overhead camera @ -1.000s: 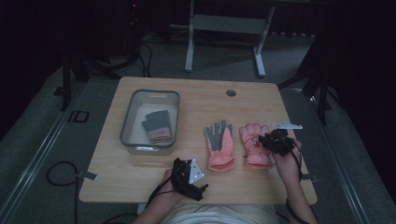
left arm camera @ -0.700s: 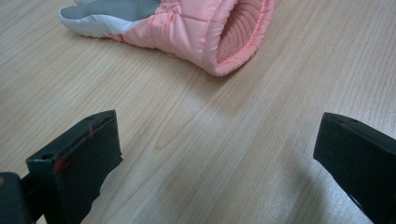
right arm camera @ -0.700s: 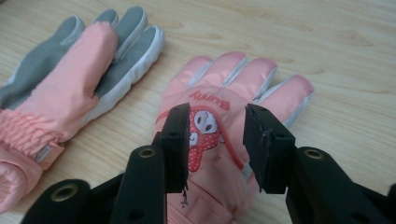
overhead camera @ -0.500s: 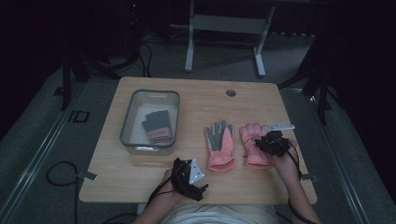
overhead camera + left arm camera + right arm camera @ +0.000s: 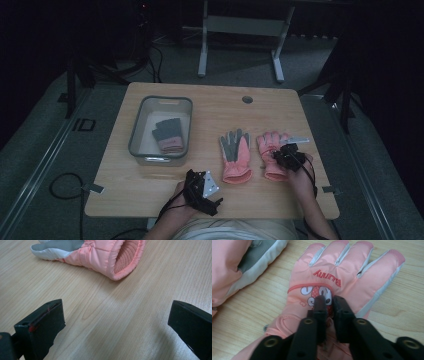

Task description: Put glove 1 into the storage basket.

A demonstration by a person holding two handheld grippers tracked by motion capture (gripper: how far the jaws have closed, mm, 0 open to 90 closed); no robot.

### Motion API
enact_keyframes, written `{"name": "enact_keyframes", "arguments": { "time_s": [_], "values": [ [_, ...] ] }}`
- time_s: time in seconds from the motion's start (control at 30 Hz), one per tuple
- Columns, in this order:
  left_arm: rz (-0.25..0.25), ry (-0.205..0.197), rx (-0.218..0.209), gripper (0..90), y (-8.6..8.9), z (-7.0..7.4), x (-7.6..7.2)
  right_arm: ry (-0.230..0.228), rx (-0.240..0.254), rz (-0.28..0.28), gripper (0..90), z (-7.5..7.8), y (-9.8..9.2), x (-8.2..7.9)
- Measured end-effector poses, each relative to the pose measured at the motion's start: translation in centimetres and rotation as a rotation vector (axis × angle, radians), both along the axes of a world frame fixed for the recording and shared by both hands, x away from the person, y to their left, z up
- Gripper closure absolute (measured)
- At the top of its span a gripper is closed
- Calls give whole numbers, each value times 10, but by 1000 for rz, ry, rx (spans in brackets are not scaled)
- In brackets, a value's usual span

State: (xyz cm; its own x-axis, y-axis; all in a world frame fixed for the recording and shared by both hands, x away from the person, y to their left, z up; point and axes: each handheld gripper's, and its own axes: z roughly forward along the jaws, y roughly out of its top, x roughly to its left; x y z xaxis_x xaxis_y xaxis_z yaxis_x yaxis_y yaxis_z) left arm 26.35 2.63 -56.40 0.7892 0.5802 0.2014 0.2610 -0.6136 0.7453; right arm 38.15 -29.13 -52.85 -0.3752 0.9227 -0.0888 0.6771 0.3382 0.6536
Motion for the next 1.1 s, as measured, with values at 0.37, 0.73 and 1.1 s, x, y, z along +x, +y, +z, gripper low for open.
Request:
{"name": "enact_keyframes", "arguments": {
  "time_s": [0.37,0.73,1.1],
  "values": [
    [4,3,4,2,0,-1,1,-90,34,-42,879,37,0,-8],
    [8,1,1,2,2,0,1,-175,34,2,884,82,26,-15],
    [7,-2,-6,2,2,1,0,-234,67,69,884,115,70,-25]
  ]
}}
